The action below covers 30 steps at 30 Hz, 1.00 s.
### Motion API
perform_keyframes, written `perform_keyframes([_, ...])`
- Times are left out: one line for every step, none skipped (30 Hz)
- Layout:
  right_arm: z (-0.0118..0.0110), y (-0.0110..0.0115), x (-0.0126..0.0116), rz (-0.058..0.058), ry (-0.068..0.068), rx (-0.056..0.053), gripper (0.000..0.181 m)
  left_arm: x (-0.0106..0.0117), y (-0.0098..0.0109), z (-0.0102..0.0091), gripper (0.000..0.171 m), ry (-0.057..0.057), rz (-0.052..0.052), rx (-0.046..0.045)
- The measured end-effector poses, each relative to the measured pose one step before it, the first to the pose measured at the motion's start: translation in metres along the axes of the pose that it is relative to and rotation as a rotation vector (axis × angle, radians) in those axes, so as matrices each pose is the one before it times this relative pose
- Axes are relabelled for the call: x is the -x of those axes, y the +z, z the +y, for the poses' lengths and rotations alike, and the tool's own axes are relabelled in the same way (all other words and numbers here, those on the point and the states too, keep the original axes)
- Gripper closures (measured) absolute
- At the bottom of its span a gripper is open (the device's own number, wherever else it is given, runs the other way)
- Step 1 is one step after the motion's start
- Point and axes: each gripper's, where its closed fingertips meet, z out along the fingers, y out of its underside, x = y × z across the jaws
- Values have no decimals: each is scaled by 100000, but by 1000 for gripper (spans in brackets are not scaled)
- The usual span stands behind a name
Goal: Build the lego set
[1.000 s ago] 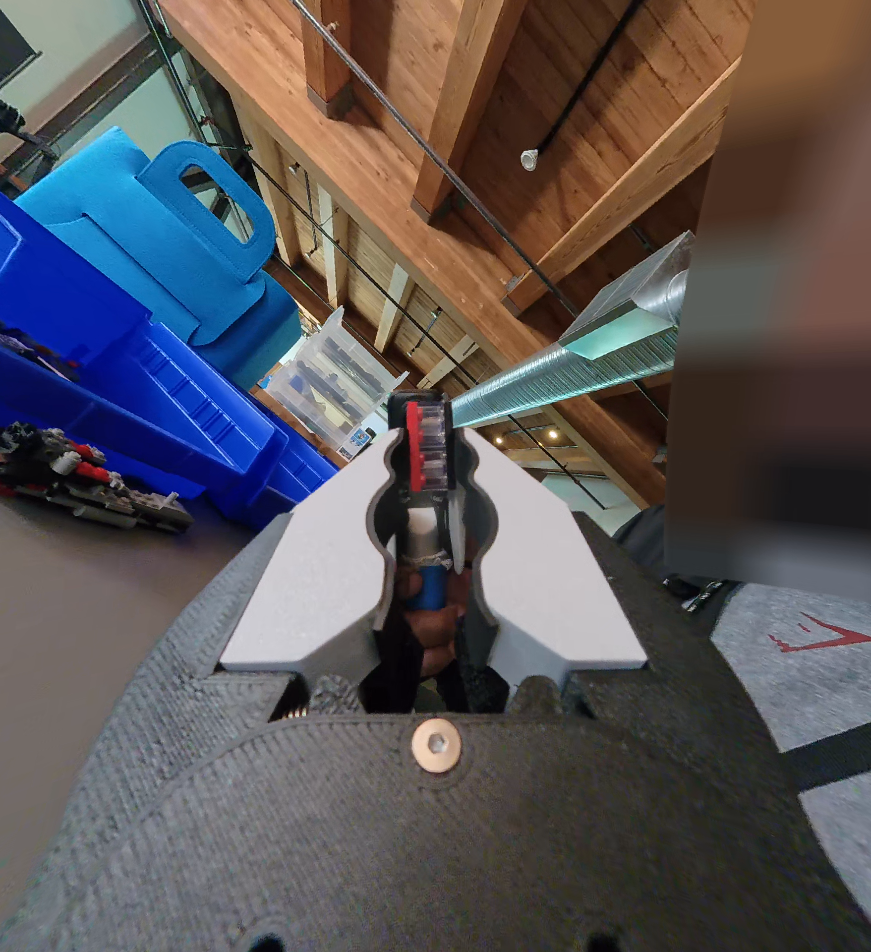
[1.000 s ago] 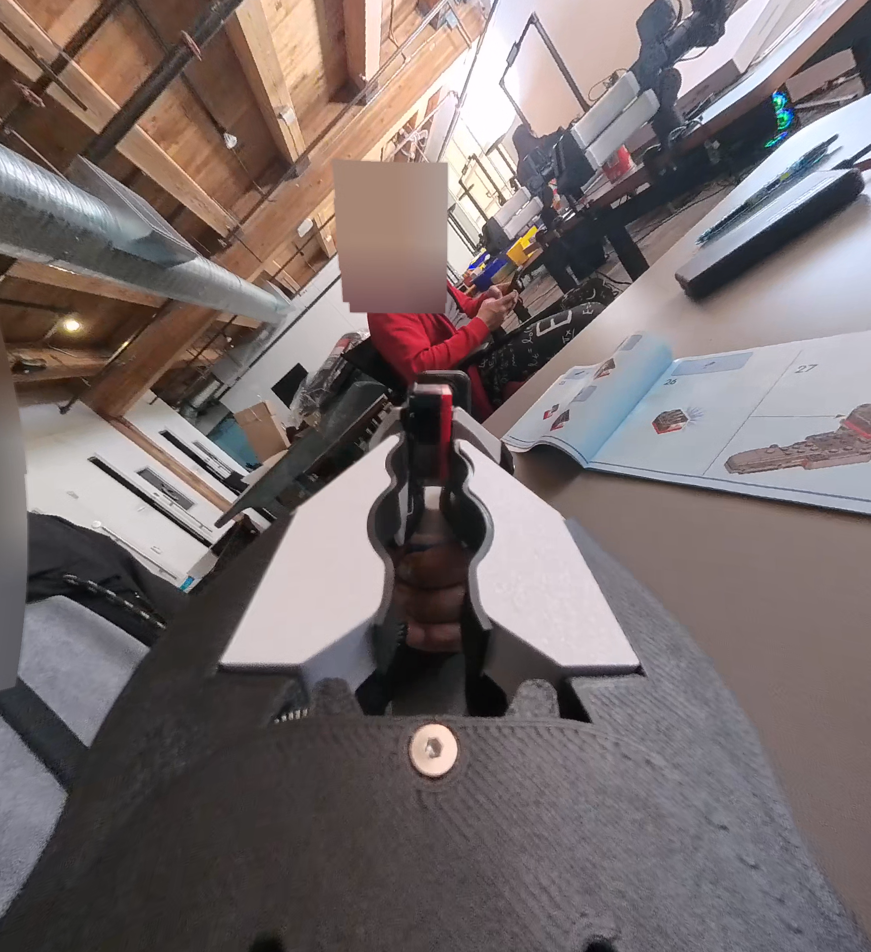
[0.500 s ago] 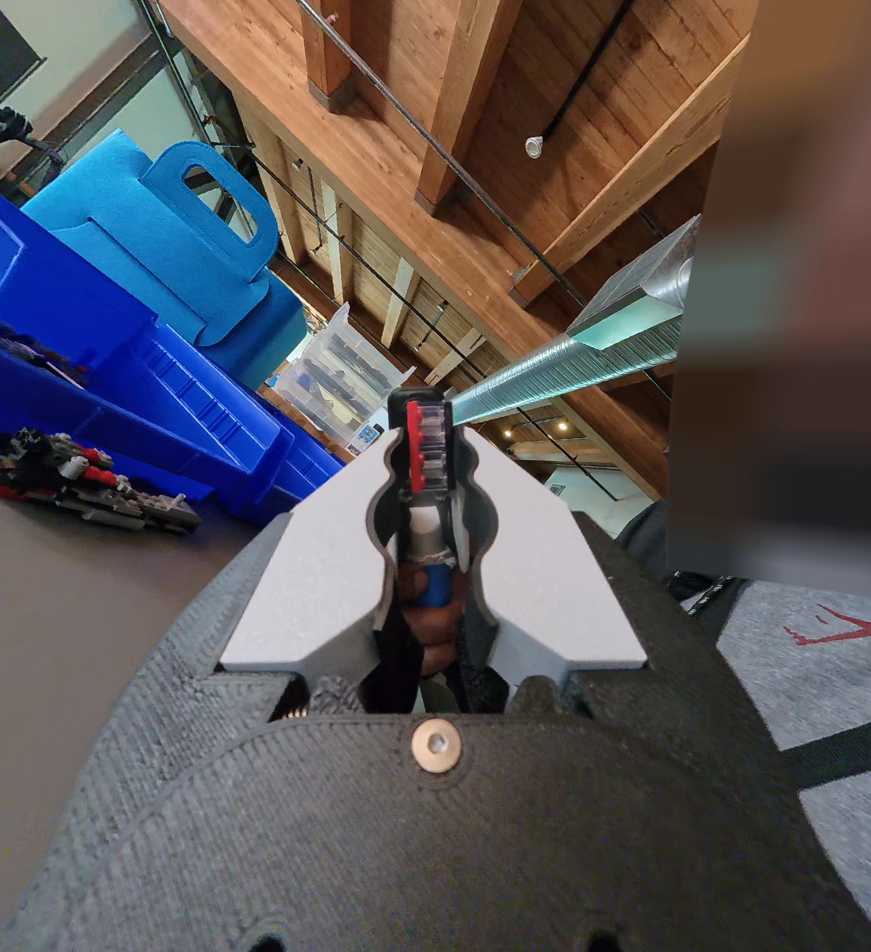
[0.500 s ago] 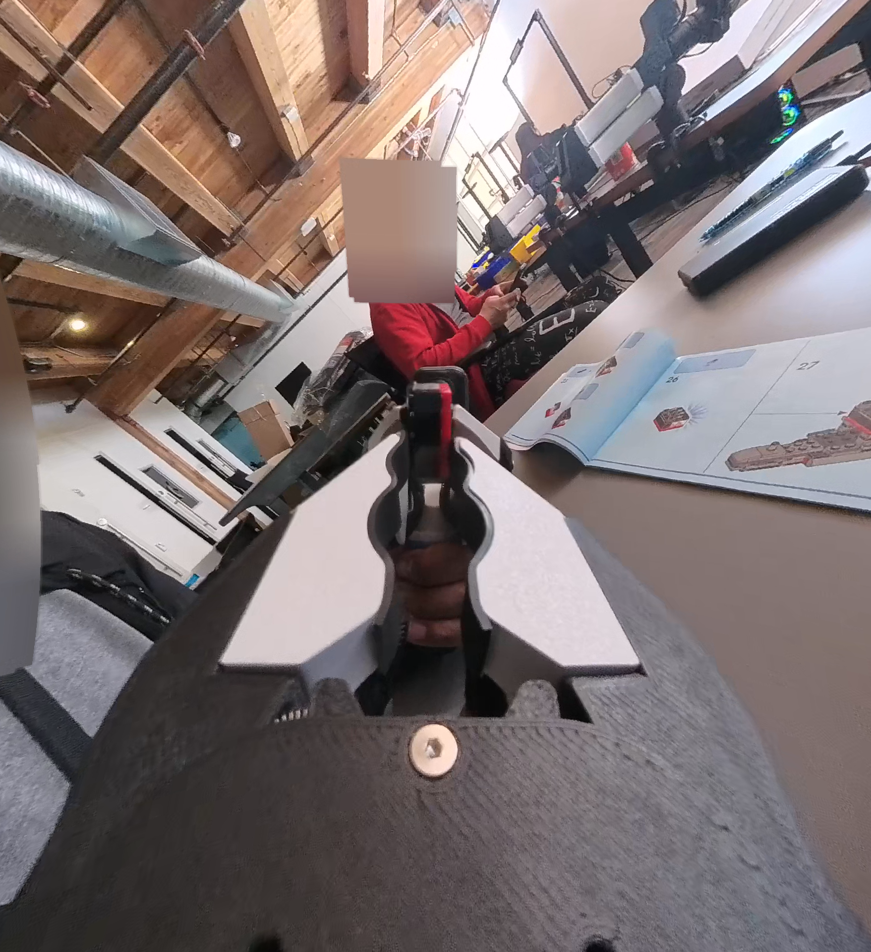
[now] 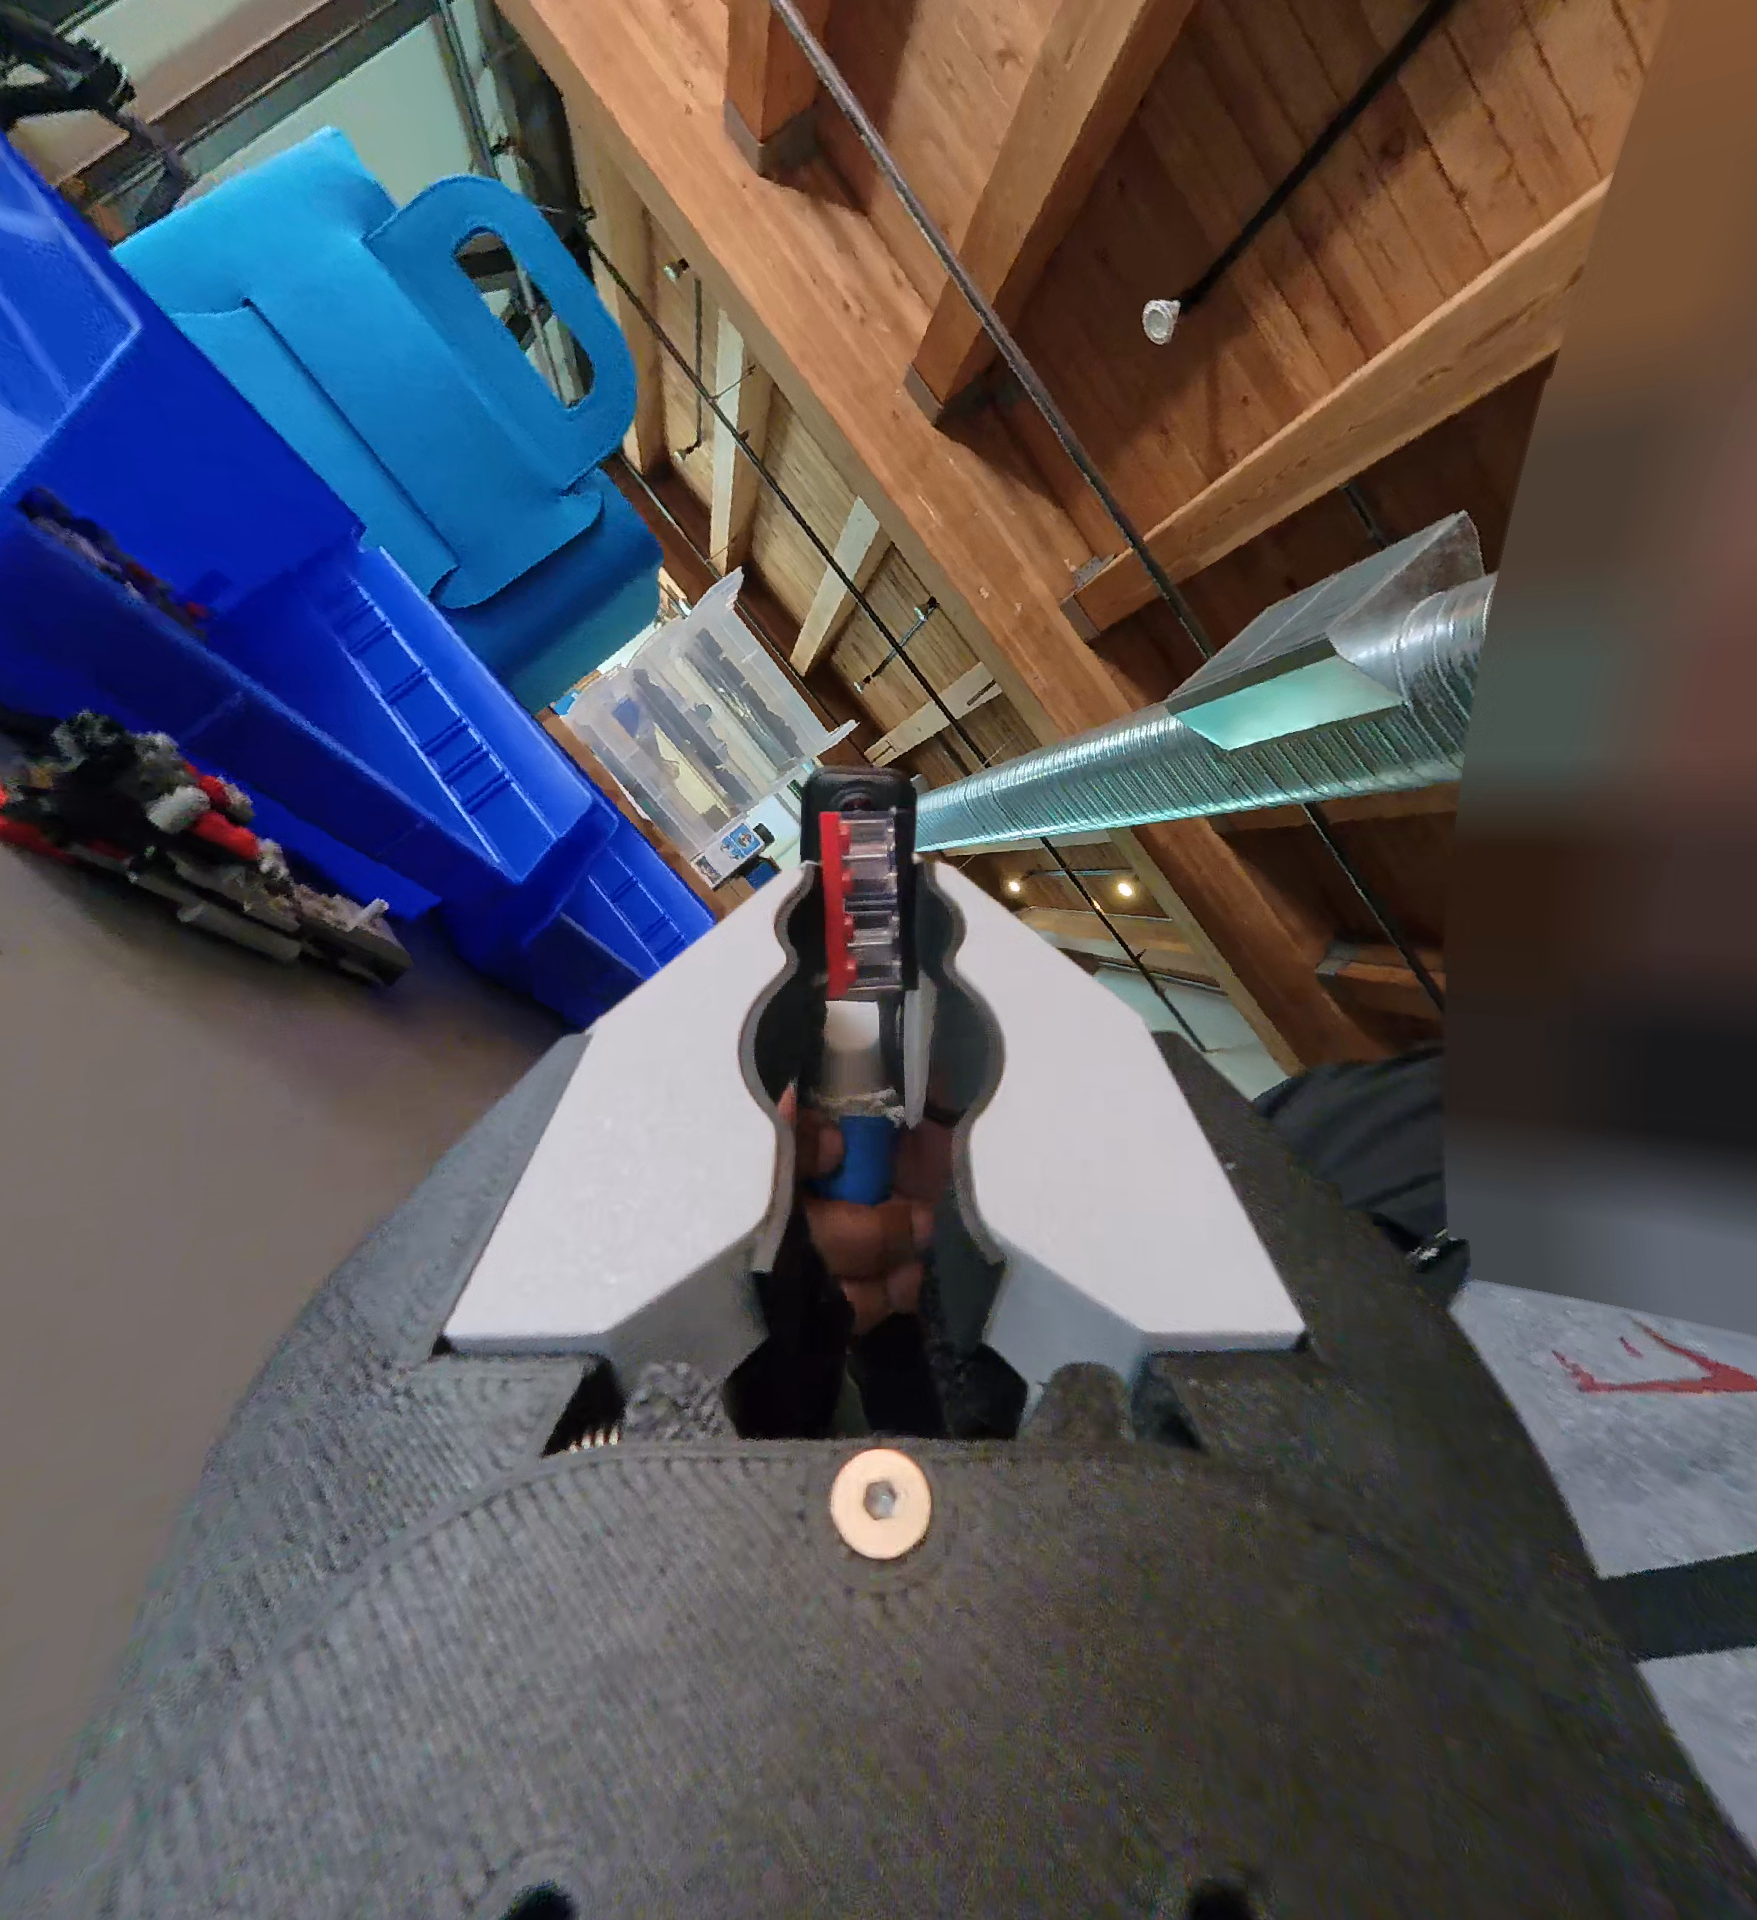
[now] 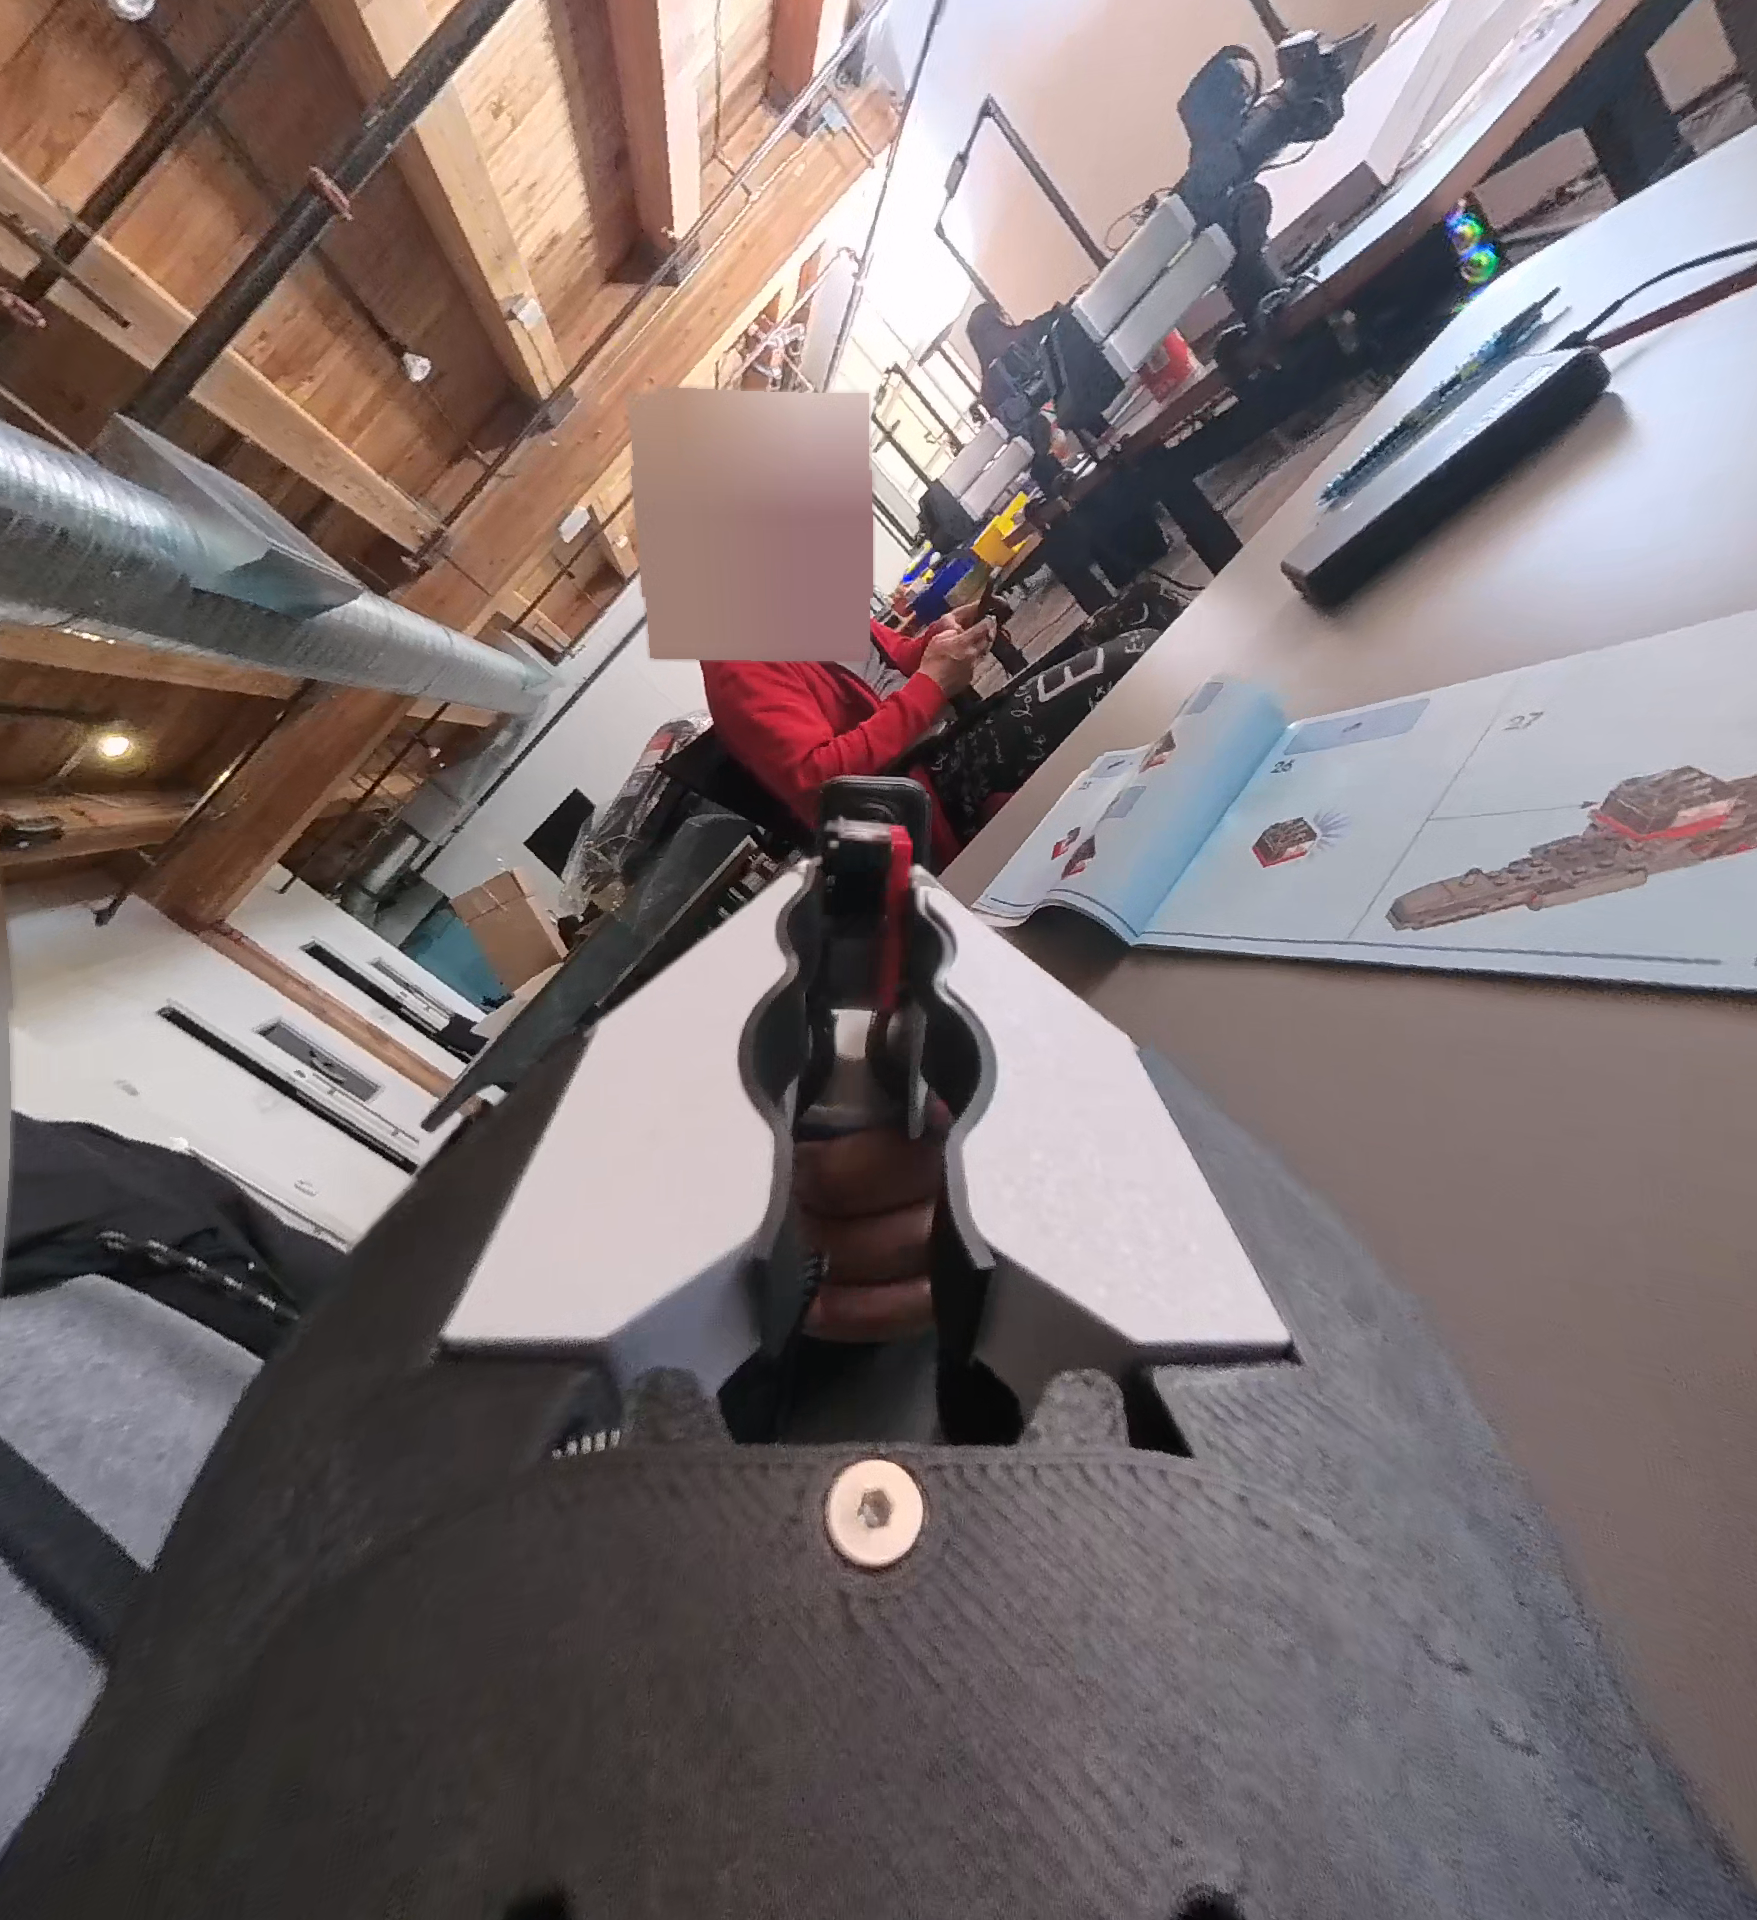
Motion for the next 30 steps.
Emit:
perform_keyframes([72, -2, -236, 1060, 969, -86, 165, 240, -36, 20, 155, -2066, -863, -79])
perform_keyframes([66, -6, -215, 957, 899, -202, 165, 201, -32, 21, 155, -1550, -766, -128])
perform_keyframes([64, 8, -225, 983, 1002, -224, 164, 234, -30, -4, 155, -1573, -965, -193])
perform_keyframes([61, 13, -209, 832, 914, -51, 165, 208, -41, -7, 155, -1738, -811, -187])
perform_keyframes([47, 11, -168, 478, 871, 112, 165, 168, -32, 4, 154, -1328, -609, -168])
perform_keyframes([27, 19, -127, 221, 1047, 32, 165, 127, -28, -14, 154, -1064, -583, -316])
perform_keyframes([4, 25, -118, 89, 1141, -200, 165, 116, -4, -39, 154, -1202, -513, -474])
perform_keyframes([-22, 21, -128, -34, 1203, -423, 165, 146, -7, -23, 154, -1266, -673, -496])
perform_keyframes([-19, 17, -100, -436, 1467, -531, 165, 107, -8, -56, 155, -1258, -218, -760])
perform_keyframes([11, 5, -66, -715, 1730, -420, 165, 65, -14, -24, 154, -1446, 206, -751])
perform_keyframes([53, -22, -114, -376, 1623, -43, 161, 41, -29, -85, 154, -1394, 280, -1019])
perform_keyframes([137, -17, -72, -450, 931, 481, 153, 44, -40, -84, 154, -843, 78, -858])
perform_keyframes([211, -26, 0, -593, 259, 881, 152, 19, -26, -25, 154, -19, -94, -148])
perform_keyframes([201, -11, -4, -194, 8, 730, 152, 10, 15, 63, 154, 694, -437, 535])
perform_keyframes([156, -18, 23, -251, -181, 371, 152, 12, 37, 65, 154, 1126, -615, 618])
perform_keyframes([130, -4, 65, -422, -308, 396, 154, -32, 36, 58, 154, 1022, -338, 503])
perform_keyframes([83, -10, 69, -451, -546, 270, 161, -9, 43, 76, 154, 418, -226, 402])
perform_keyframes([8, -22, 54, -261, -704, -76, 166, 46, 10, 19, 154, 50, -366, -50])
perform_keyframes([16, -8, -8, 161, -595, 65, 166, -16, 2, 6, 154, -247, 215, -28])
perform_keyframes([9, -24, -22, 73, -446, 30, 166, 13, 6, 13, 154, 27, -133, 79])
perform_keyframes([6, -22, -40, 132, -184, 27, 166, 39, 14, 24, 154, 310, -364, 67])
perform_keyframes([11, -14, -24, 150, -118, 40, 166, 32, 16, 22, 154, 148, -355, 102])
perform_keyframes([8, -21, -19, 121, -191, -26, 166, 0, 5, 17, 154, 166, -105, 31])
perform_keyframes([7, -2, -1, 64, -180, -12, 166, 3, 0, 0, 154, 97, -107, -76])
perform_keyframes([7, 5, -9, 13, -18, 88, 166, 16, 0, -1, 154, 153, -173, -81])
perform_keyframes([13, 3, -36, 26, 18, 156, 166, 30, -13, 4, 154, 248, -375, -77])
perform_keyframes([-4, 18, -41, 41, -56, 114, 165, 53, -13, -16, 154, 301, -475, -125])
perform_keyframes([-3, 37, -37, -47, -94, 148, 166, 35, -17, -31, 154, 347, -334, -187])
perform_keyframes([-8, 55, -44, -36, -317, 229, 165, 53, -28, -51, 154, 341, -432, -190])
perform_keyframes([-21, 75, -59, 93, -818, 238, 165, 72, -50, -78, 154, 654, -609, -370])
